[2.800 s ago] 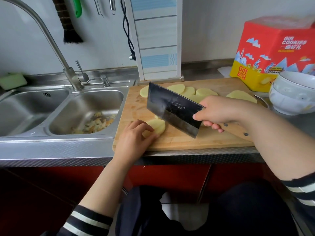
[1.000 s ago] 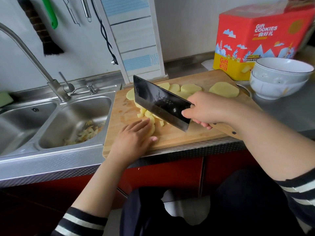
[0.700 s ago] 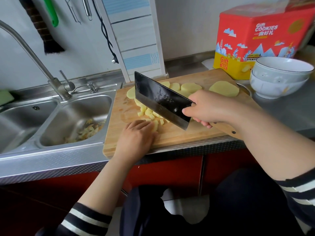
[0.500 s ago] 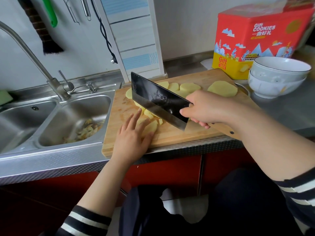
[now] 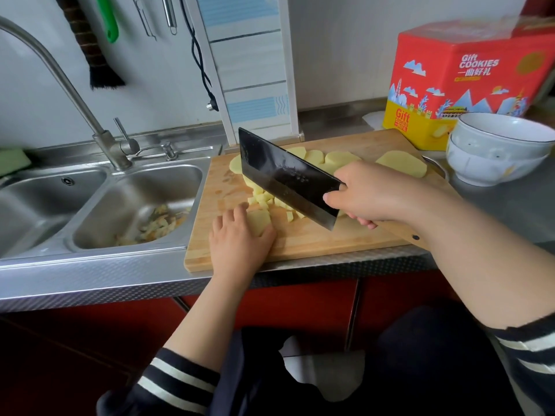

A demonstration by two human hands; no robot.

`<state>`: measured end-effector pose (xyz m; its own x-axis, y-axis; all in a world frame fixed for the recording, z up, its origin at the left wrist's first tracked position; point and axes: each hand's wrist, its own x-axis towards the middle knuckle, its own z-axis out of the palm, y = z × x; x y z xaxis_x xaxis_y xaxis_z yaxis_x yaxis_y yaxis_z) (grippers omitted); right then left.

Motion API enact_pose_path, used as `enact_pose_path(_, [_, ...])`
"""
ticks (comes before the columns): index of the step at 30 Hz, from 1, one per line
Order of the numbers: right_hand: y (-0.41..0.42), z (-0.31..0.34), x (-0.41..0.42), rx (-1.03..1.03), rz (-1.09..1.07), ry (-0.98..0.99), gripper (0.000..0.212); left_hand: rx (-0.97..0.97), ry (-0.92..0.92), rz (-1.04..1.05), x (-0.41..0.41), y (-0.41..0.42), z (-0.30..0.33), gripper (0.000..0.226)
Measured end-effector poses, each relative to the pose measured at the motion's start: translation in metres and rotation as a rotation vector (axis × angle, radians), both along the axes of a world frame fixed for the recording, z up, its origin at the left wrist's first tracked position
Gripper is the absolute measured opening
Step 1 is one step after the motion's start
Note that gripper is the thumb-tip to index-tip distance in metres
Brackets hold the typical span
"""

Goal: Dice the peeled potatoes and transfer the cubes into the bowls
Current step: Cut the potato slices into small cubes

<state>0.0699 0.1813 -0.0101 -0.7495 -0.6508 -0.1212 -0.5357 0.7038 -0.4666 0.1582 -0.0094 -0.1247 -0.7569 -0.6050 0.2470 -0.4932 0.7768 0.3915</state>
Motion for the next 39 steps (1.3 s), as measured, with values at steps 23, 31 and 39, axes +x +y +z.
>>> enact_pose_path(23, [-0.027,-0.005,0.007,0.203,0.019,0.091,0.021,0.241,0.170,-0.429,0.036,-0.071,0.004,0.030])
enact_pose_path(31, [-0.027,-0.001,0.007,0.216,0.027,0.111,0.023,0.103,0.120,-0.516,0.033,-0.068,0.002,0.054])
enact_pose_path(39, [-0.040,0.005,0.011,0.214,0.086,0.147,0.020,-0.117,0.273,-0.426,0.019,-0.039,-0.016,0.038])
